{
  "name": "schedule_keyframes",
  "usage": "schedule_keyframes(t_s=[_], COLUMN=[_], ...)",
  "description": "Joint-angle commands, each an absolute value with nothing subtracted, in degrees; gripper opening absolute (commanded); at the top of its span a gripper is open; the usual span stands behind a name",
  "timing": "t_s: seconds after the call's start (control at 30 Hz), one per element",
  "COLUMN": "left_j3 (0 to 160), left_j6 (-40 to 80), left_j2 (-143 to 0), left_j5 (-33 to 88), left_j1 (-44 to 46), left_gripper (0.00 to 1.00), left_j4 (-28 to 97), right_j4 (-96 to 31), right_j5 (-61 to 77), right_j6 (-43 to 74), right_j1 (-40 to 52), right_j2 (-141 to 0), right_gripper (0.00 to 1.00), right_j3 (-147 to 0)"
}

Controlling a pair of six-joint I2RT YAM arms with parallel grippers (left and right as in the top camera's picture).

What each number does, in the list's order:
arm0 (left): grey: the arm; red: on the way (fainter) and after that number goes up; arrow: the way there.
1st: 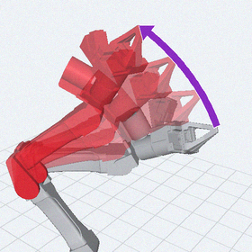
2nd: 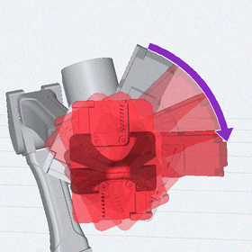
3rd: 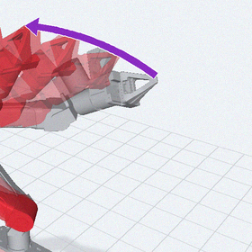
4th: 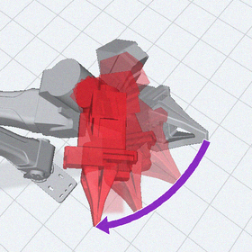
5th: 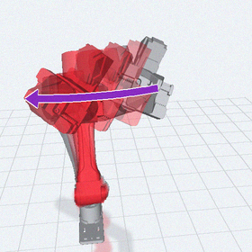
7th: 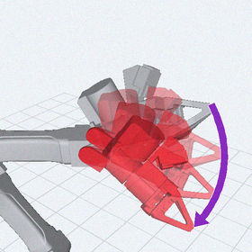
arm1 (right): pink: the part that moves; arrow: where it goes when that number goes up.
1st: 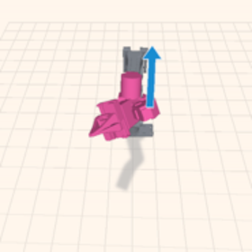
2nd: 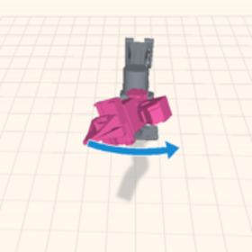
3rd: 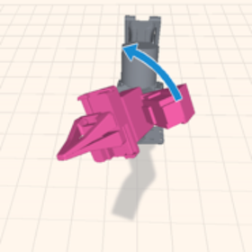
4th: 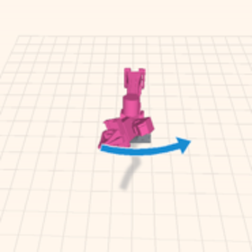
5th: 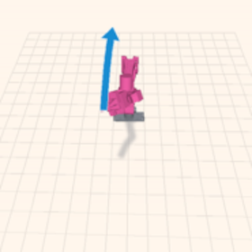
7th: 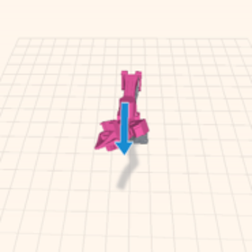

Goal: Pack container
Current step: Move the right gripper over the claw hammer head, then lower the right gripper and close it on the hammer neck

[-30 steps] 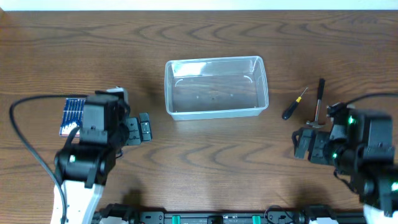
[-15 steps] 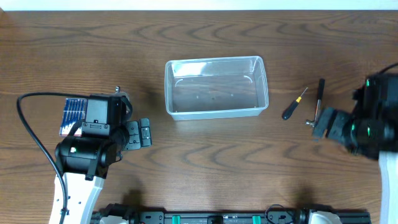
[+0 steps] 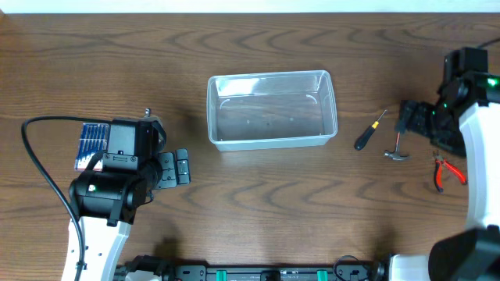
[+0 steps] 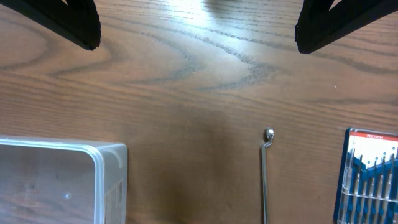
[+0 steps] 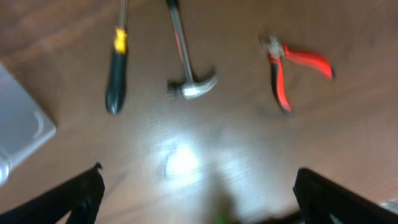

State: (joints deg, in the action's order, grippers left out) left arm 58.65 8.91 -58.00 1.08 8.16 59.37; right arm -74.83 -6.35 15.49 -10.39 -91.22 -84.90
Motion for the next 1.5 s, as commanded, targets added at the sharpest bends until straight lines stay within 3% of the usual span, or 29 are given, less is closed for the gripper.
schedule_keyframes(t_s=[0.0,0.17,0.47,0.67,1.47], left_j3=[60.0,60.0,60.0,60.0,60.0], left_j6=[8.2,8.2,8.2,8.2,8.1], left_j2=[-57.9,-57.9,-57.9,-57.9,-57.9], left_j5=[1.0,1.0,1.0,0.8,-1.2], left_j1=[8.4,8.4,8.4,8.4,8.4], left_gripper=[0.98,0.98,0.98,0.98,0.98], left_j4=[59.5,59.5,59.5,59.5,59.5], right_j4=[-72.2,-71.1,-70.2,-61.3,-38.8], right_j5=[-7.3,-7.3,-7.0,-7.0,-6.2], right_j6=[-1.7,-17.3,-22.2,-26.9,-26.9], right_j1=[-10.7,-11.1,-11.4,-12.0,-12.0], right_j2=[-93.1,-96.9,-104.2,-105.1,-105.1], right_gripper=[0.99,0.99,0.99,0.99,0.97], right_j3=[-85.3,-85.3,-82.9,-74.7,-59.1])
